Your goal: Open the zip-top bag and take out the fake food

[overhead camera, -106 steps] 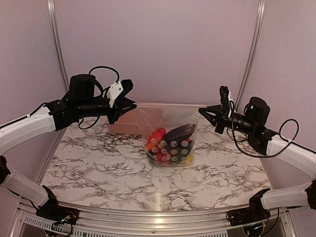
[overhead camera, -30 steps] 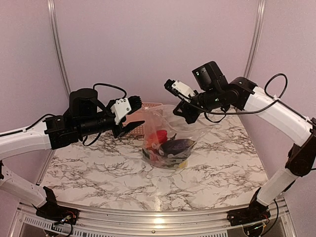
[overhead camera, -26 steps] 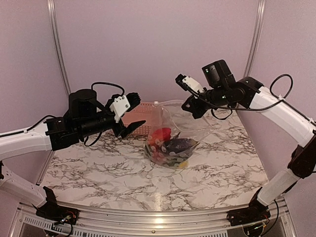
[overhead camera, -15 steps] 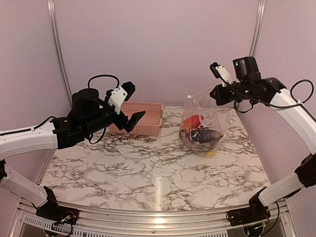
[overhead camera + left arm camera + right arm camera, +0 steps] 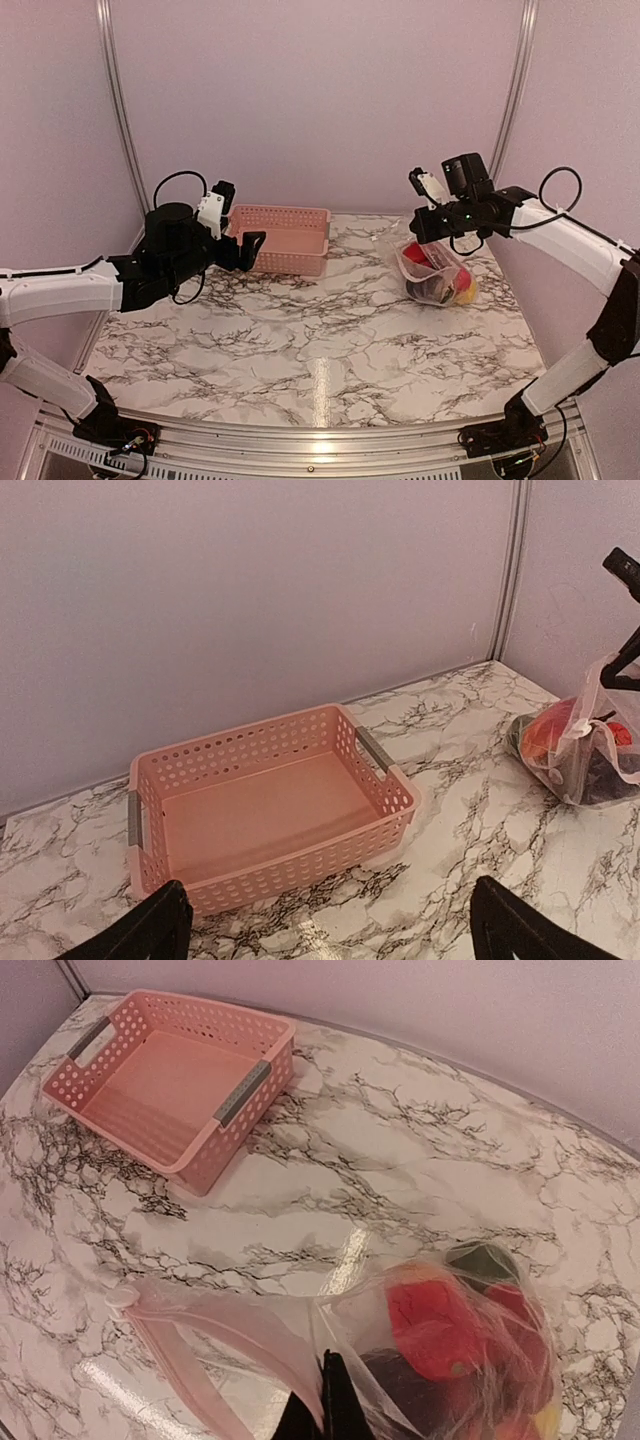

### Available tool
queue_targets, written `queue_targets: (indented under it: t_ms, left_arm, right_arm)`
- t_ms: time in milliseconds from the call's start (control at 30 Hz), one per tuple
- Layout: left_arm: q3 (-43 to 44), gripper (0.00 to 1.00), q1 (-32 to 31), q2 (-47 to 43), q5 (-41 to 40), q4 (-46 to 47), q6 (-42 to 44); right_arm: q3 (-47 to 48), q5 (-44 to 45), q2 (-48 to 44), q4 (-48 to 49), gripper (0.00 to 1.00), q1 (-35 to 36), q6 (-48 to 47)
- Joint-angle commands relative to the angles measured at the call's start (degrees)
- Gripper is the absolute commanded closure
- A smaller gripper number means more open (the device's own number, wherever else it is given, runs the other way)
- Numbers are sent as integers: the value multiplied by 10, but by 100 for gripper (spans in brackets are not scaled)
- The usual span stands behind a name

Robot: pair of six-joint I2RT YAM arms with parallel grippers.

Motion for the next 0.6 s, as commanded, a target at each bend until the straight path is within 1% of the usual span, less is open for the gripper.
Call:
queue_targets:
  t_ms: [0,67,167,267,367,467,567]
  left_arm:
    - [-28,1,4,-29,-65,39,-82]
    - [-31,1,5,-32,-72,20,-118]
    - [-48,1,5,-34,-33,25,-149]
    - [-84,1,4,-29,22,75,-191]
    - [-122,2,3,-14,60,135,-251]
    - [-150,7,-5,12,89,199,-302]
    - [-153,14,-31,66,108,253,-344]
  right_arm:
    - [-2,-44,17,71,100,47,36]
    - [-2,-59,30,83,100,69,47]
    - [-11,-91,50,120,100,93,81]
    - [-24,-122,72,177,100,109,119]
    - [-21,-138,105,219,100,130,142]
    - [-17,-150,132,246,100,154,161]
    - [-25,-154,145,277,100,177,177]
